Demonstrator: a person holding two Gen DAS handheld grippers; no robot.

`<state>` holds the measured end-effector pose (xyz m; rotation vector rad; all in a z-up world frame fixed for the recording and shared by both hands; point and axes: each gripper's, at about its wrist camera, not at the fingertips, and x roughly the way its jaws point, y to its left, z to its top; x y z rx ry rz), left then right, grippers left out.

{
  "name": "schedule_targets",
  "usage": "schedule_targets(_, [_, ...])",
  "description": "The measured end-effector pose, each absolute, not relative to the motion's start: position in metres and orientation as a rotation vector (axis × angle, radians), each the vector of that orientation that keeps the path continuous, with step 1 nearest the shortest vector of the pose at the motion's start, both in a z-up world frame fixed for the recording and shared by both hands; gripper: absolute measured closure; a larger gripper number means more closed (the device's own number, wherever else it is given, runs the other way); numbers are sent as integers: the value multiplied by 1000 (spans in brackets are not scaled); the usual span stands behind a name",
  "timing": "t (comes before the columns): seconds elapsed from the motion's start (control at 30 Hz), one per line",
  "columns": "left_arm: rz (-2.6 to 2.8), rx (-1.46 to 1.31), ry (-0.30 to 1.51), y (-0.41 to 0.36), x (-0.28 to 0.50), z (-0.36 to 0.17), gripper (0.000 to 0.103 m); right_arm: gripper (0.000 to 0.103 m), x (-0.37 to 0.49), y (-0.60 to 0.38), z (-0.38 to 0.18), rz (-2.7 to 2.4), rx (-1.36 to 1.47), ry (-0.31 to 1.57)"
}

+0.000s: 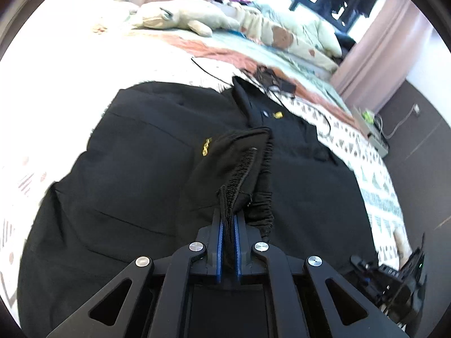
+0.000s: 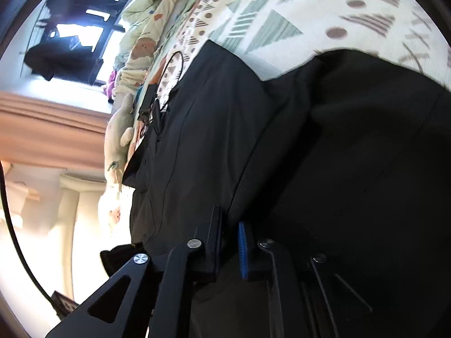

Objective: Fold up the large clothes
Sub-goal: 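Lift the hem with the left gripper while the right gripper pinches the jacket side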

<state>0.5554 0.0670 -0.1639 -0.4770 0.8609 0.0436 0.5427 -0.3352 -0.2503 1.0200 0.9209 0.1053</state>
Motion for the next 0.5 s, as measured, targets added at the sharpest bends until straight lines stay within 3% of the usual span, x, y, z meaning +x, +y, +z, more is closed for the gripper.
schedule_targets(0.33, [-47,-496,780,69,559,-140,98,99,532,-353,-234,9,1036,808])
schedule_targets(0.5, [19,-456,762,90,564,-138,98,98,543,-343,-238,51,1042,861])
